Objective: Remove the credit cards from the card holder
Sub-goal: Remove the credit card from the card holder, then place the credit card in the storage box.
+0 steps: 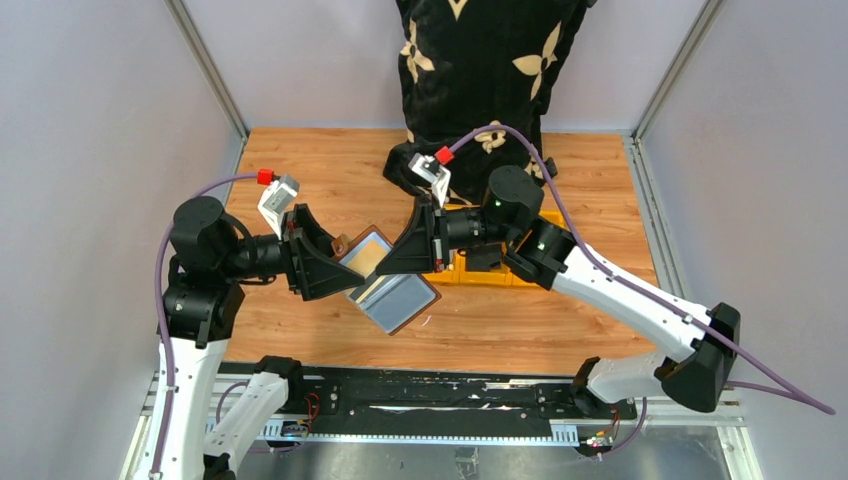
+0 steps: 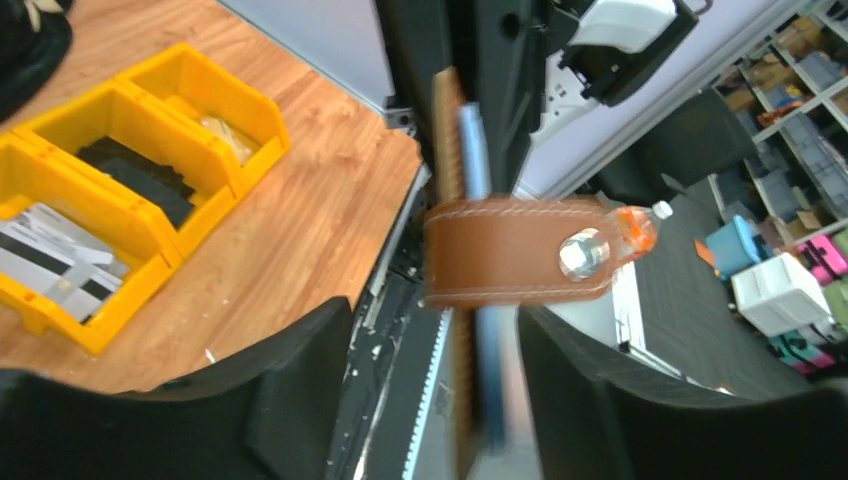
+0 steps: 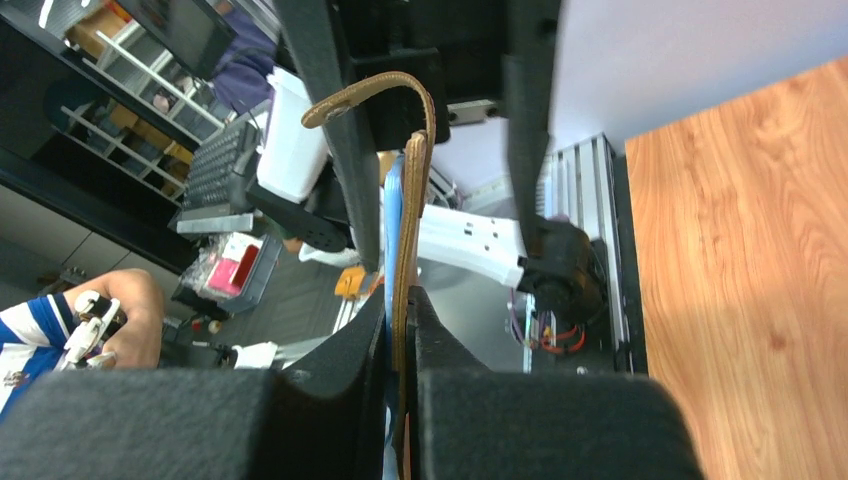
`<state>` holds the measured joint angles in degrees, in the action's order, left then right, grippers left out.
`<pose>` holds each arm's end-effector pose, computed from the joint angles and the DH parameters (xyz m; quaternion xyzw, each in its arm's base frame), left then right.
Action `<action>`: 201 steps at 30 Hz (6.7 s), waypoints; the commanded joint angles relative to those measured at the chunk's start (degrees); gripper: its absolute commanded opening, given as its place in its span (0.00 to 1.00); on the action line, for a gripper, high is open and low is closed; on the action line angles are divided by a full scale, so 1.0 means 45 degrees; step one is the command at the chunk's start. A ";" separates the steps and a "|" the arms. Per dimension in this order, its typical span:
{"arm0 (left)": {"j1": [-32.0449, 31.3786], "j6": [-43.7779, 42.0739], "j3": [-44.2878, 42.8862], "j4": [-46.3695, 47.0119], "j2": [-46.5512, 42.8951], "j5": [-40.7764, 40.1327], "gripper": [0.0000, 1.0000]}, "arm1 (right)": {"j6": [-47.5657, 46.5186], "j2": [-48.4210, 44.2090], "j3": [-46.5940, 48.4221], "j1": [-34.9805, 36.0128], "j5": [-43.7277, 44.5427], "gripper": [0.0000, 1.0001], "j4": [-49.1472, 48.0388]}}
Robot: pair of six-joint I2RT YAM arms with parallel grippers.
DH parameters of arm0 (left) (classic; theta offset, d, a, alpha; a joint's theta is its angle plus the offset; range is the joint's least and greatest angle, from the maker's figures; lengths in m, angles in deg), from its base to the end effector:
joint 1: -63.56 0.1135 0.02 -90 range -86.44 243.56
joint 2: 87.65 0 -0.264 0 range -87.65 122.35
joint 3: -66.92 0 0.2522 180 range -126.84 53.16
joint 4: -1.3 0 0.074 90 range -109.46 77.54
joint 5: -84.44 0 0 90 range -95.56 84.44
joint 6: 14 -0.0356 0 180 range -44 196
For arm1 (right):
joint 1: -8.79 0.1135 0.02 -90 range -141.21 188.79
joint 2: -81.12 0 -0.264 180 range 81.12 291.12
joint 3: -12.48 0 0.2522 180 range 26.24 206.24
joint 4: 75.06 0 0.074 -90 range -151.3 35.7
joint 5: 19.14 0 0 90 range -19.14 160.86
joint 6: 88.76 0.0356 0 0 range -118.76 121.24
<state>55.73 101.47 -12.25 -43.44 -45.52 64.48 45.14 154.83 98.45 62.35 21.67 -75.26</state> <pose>0.1053 -0.0483 0.4310 0.2786 0.6673 -0.5684 0.3925 0.1490 0.2472 0.4414 -0.3713 0.5400 0.7047 0.2717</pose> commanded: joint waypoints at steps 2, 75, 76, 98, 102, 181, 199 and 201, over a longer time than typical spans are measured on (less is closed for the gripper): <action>0.0042 -0.0203 0.0677 -0.0317 -0.0082 0.0766 0.53 | -0.0852 0.0695 0.1036 0.0097 -0.1178 0.00 0.1538; 0.0023 0.4608 0.1615 0.4456 -0.0342 -0.2713 0.00 | 0.2398 -0.0452 -0.2356 -0.0044 0.2413 0.58 -0.3589; 0.0023 0.4937 0.1666 0.4662 -0.0339 -0.2591 0.01 | 0.2511 -0.0268 -0.2354 -0.0047 0.2337 0.57 -0.3806; 0.0023 0.8849 0.2967 0.7966 -0.0234 -0.1164 0.24 | 0.5469 0.0619 -0.3368 -0.0037 0.2023 0.00 -0.8562; 0.0023 0.9452 0.3016 0.8429 -0.0190 -0.0886 0.21 | 0.5555 0.0421 -0.3681 -0.0048 0.1949 0.00 -0.8872; 0.0974 0.2602 0.0763 0.2197 0.0342 -0.0172 0.00 | -0.5849 0.3378 -0.0642 -1.0559 0.8499 0.00 1.0700; 0.0975 0.4624 0.0537 0.4605 0.0459 0.0205 0.00 | -0.5576 0.3462 -0.1040 -1.0557 0.9174 0.24 1.1124; 0.0977 0.4792 0.0439 0.4753 0.0477 0.0181 0.00 | -0.5460 0.3056 -0.0854 -1.0528 0.9430 0.30 1.1311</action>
<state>59.75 118.65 -8.42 -27.86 -43.49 63.91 19.81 172.67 93.27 15.47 61.04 -27.21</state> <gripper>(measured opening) 0.053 0.259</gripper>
